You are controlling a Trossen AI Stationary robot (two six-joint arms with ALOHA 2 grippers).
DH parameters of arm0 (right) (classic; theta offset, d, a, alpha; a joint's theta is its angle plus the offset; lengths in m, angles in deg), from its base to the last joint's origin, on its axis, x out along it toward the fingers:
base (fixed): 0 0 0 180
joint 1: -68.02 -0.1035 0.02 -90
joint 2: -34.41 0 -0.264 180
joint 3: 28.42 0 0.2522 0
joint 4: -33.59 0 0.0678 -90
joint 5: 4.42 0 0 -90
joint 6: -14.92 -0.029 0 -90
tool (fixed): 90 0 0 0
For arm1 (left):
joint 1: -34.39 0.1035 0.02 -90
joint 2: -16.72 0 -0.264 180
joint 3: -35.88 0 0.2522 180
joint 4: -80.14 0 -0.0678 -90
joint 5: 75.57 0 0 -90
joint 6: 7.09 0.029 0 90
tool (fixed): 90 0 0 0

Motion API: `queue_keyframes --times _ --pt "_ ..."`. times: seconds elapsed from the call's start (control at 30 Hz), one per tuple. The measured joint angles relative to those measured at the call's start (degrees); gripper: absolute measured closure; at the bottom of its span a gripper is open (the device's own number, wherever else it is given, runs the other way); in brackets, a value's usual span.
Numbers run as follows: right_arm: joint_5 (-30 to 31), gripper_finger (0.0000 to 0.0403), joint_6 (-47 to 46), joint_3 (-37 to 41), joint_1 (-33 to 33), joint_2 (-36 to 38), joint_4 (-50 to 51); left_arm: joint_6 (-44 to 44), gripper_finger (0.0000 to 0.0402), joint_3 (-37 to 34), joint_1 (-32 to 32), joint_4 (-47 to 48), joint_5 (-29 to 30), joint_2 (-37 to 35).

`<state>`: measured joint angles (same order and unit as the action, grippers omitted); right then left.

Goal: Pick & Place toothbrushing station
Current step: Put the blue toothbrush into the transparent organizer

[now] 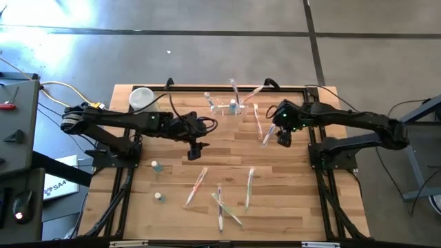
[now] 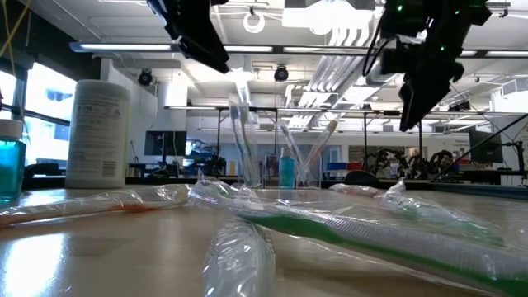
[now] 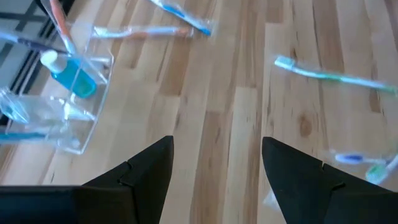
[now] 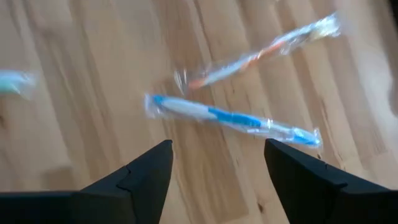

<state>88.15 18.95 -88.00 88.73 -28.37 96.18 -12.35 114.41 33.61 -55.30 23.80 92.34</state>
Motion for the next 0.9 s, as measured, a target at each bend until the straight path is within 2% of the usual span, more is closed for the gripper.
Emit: queue_keyframes --times 0.27,0.53,0.9 --pt "5.0 0.0186 5.4 0.0 0.1 -11.0 -1.9 -0.8 0.016 0.0 0.0 0.2 0.0 0.0" --pt "5.1 0.0187 14.3 0.0 0.1 -19.9 -5.0 -1.5 0.016 0.0 0.0 0.2 0.0 0.0" --pt "12.5 0.0187 26.0 0.0 0.1 -27.7 -10.7 -1.5 0.016 0.0 0.0 0.5 0.0 0.0"
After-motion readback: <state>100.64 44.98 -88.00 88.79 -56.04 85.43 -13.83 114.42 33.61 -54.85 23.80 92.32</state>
